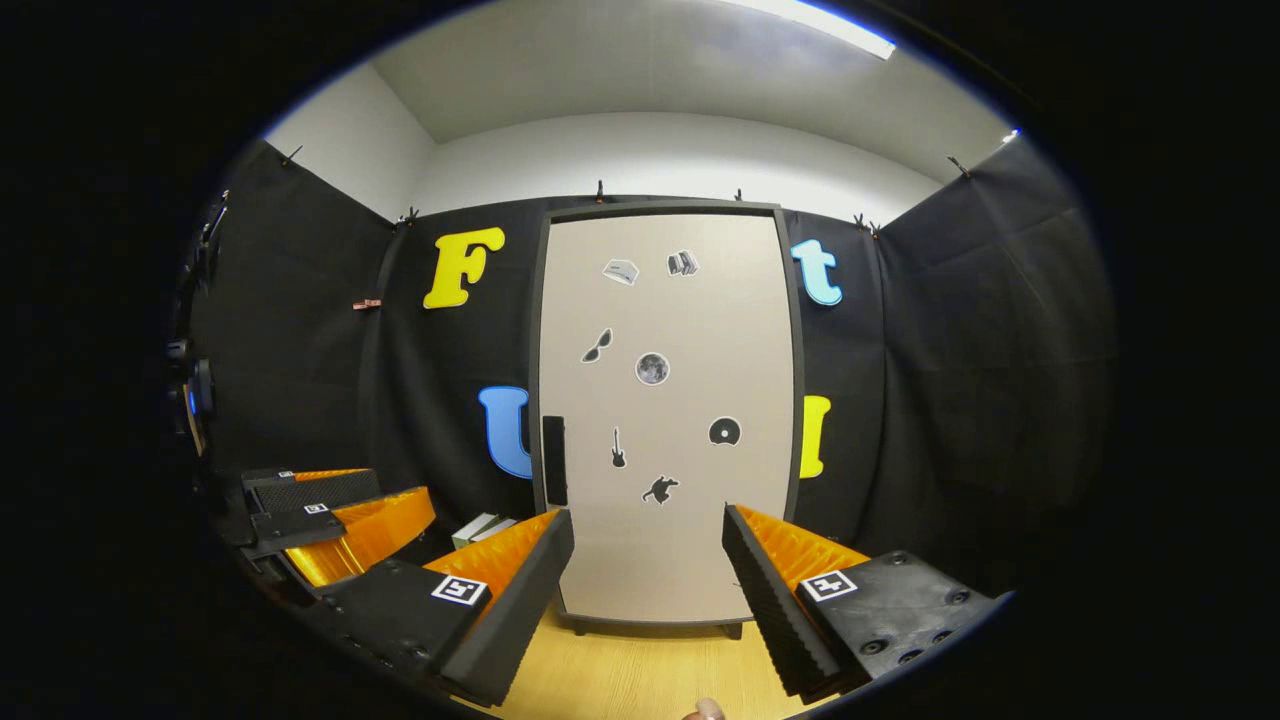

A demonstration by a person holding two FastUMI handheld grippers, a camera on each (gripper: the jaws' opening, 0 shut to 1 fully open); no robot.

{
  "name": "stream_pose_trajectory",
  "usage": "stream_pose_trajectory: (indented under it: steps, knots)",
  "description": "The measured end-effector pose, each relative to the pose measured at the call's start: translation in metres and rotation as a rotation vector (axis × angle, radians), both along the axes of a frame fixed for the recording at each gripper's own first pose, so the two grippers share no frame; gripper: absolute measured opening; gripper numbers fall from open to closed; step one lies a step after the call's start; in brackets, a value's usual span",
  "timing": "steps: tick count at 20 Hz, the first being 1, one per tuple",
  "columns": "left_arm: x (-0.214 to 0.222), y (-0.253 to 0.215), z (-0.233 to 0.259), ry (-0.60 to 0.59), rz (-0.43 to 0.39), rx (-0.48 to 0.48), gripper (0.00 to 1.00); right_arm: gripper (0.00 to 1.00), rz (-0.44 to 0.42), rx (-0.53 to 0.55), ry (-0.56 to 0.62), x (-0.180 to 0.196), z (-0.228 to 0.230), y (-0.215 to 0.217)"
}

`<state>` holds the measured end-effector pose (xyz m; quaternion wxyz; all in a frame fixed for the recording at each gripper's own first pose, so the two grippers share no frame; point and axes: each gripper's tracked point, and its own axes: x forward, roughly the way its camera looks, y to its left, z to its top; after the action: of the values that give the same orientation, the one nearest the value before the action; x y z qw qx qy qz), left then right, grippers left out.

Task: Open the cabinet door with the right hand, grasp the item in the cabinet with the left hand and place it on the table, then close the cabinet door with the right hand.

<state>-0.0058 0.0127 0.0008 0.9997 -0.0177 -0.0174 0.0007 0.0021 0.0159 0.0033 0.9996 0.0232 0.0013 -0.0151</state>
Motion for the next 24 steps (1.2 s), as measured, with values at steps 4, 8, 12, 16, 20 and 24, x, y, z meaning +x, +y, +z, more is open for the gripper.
stream_pose_trajectory:
  steps: [4, 8, 12, 16, 20, 24]
  knots:
    - [-0.006, 0.008, 0.002, -0.005, -0.006, 0.007, 0.94, 0.98, 0.009, -0.005, -0.007, 0.011, 0.0, 0.012]
    - [-0.014, 0.019, 0.001, -0.002, -0.015, 0.004, 0.94, 0.98, 0.038, -0.04, 0.003, 0.028, -0.005, 0.034]
    - [-0.021, 0.034, -0.001, 0.004, -0.01, 0.003, 0.94, 0.98, 0.074, -0.047, 0.004, 0.048, -0.009, 0.061]
    - [-0.027, 0.052, -0.003, 0.009, 0.01, 0.008, 0.94, 0.98, 0.091, -0.051, -0.003, 0.073, -0.01, 0.079]
    - [-0.03, 0.069, -0.004, 0.008, 0.036, -0.005, 0.94, 0.98, 0.104, -0.046, -0.019, 0.1, -0.01, 0.093]
    - [-0.032, 0.083, -0.003, 0.001, 0.057, 0.001, 0.94, 0.98, 0.125, -0.025, -0.026, 0.129, -0.014, 0.107]
